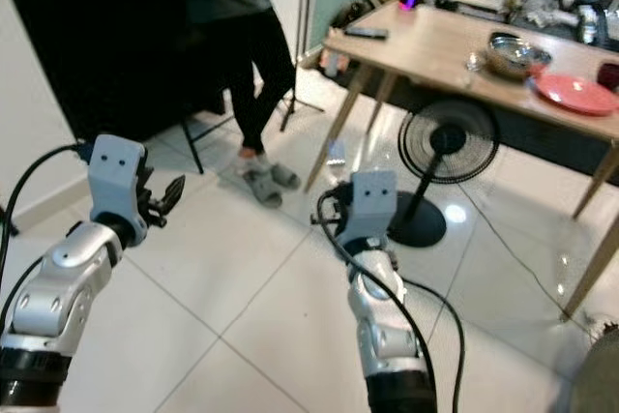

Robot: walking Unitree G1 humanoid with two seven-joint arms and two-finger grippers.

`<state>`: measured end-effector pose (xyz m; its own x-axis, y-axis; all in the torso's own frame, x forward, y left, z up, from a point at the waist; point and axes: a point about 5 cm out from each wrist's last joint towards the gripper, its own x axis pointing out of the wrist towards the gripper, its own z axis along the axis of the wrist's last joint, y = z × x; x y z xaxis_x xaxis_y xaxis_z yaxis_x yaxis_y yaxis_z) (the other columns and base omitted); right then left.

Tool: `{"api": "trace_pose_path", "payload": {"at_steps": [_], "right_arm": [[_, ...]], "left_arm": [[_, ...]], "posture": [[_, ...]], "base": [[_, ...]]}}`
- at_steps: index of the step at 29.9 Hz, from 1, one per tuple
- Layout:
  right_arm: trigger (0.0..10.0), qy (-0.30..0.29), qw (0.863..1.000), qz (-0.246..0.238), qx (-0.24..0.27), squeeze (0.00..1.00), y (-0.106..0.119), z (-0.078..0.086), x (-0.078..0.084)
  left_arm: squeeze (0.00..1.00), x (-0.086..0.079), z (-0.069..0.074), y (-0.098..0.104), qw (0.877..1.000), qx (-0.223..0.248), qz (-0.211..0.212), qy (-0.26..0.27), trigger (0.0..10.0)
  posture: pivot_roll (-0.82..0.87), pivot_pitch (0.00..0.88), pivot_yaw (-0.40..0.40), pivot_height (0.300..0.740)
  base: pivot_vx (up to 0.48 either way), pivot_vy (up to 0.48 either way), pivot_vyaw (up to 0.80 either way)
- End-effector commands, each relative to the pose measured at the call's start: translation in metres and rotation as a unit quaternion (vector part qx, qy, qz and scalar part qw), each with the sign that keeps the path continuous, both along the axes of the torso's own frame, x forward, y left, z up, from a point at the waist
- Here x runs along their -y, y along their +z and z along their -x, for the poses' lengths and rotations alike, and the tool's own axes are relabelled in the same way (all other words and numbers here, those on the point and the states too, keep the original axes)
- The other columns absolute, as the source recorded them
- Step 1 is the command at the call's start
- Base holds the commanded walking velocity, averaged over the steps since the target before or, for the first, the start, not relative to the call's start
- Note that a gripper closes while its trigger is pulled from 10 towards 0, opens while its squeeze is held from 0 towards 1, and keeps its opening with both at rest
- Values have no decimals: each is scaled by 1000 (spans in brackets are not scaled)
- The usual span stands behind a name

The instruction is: Setting the table

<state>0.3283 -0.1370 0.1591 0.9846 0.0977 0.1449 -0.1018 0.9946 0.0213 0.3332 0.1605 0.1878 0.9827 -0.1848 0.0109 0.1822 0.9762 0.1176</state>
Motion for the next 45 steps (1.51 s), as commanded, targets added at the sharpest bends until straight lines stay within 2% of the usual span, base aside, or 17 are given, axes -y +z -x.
{"api": "trace_pose_path", "payload": {"at_steps": [1,34,45], "right_arm": [[10000,-7,1000,0,-4,0,-2,0,5],[10000,-8,1000,-3,-3,0,-1,0,3],[10000,-4,1000,-7,5,0,0,1,1]], "left_arm": [[0,0,1,-4,1000,-7,-3,2,10000],[0,-2,-1,-2,1000,3,-10,5,10000],[0,-3,-1,-1,1000,7,-15,9,10000]], "posture": [[13,1,75,740],[16,2,79,740],[16,1,81,740]], "base": [[0,0,-744],[0,0,-739],[470,0,-66]]}}
